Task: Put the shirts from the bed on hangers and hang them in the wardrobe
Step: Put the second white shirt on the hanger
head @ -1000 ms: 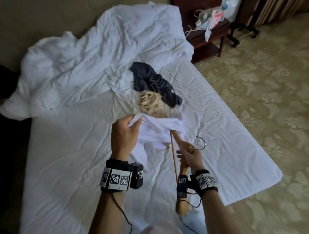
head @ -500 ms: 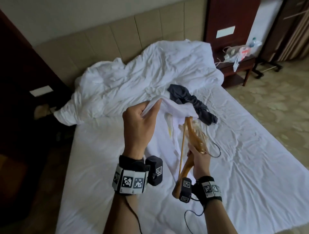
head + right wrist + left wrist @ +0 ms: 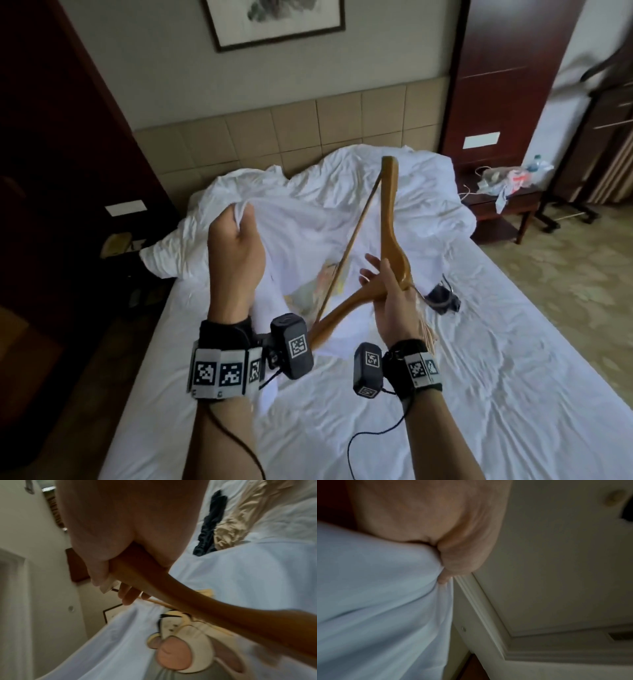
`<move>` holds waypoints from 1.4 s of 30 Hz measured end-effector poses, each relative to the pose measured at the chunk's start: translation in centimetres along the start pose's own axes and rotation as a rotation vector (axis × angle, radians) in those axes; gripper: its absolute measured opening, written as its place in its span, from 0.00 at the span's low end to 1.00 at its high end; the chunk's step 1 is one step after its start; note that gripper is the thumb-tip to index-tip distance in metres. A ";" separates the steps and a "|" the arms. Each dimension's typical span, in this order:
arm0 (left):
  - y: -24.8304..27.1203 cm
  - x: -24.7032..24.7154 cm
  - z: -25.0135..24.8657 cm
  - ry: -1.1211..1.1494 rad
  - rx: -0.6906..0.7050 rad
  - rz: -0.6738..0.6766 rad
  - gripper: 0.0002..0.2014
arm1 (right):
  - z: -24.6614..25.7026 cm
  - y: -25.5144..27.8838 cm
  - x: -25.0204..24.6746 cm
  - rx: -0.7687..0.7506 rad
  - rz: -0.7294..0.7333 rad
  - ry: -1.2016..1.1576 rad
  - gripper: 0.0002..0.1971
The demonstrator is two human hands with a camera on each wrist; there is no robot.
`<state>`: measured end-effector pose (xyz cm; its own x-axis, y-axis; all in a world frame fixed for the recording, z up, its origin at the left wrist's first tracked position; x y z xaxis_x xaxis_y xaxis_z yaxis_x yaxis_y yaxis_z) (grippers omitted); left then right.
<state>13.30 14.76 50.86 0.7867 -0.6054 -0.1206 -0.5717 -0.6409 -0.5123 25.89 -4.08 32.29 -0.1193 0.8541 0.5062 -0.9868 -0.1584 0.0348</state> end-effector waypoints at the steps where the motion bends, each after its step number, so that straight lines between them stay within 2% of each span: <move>1: 0.2 0.3 0.8 -0.001 -0.059 0.005 0.17 | 0.4 -0.3 0.3 -0.032 0.039 0.056 0.19; 5: 1.3 1.2 3.8 0.027 -0.296 0.076 0.19 | 0.4 -0.9 1.3 -0.109 0.152 0.290 0.25; 8: 2.0 0.8 4.9 0.044 -0.366 0.140 0.19 | -1.5 -0.3 2.2 -0.099 0.204 0.410 0.29; 12: 2.7 -0.4 4.8 0.031 -0.348 0.140 0.18 | -4.0 1.7 4.7 -0.086 0.370 0.339 0.28; 21: 4.5 -4.2 4.6 0.024 -0.384 0.026 0.17 | -6.6 4.3 7.9 0.181 0.529 0.097 0.27; 26: 4.5 -5.3 4.5 0.053 -0.335 0.035 0.20 | -5.3 5.4 9.2 0.200 0.662 0.062 0.33; 29: 4.5 -5.3 4.2 0.025 -0.286 0.000 0.17 | -4.3 5.8 9.9 0.174 0.700 0.136 0.32; 32: 4.3 -5.0 4.2 -0.019 -0.192 0.010 0.15 | -2.6 5.9 10.1 0.117 0.672 0.183 0.29; 35: 4.2 -4.7 4.4 -0.064 -0.100 0.007 0.16 | -0.3 5.9 10.1 0.042 0.550 0.215 0.25; 39: 4.0 -3.8 5.9 -0.204 -0.045 -0.026 0.10 | 2.6 5.6 9.3 -0.069 0.370 0.250 0.25; 42: 4.5 -2.1 5.9 -0.310 0.078 0.012 0.09 | 4.6 5.0 8.1 -0.130 0.306 0.247 0.26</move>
<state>10.45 15.89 43.79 0.8204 -0.4322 -0.3744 -0.5712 -0.5891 -0.5716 20.50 -0.18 40.53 -0.4161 0.8732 0.2538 -0.9056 -0.3728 -0.2023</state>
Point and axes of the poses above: each hand's wrist, its own y-axis away from the middle knuckle, its own x-axis out of the palm, z = x × y, the point moved 3 cm from there along -y, towards the middle knuckle, and after that the axes turned 8 degrees about y, right-handed, at the moved point
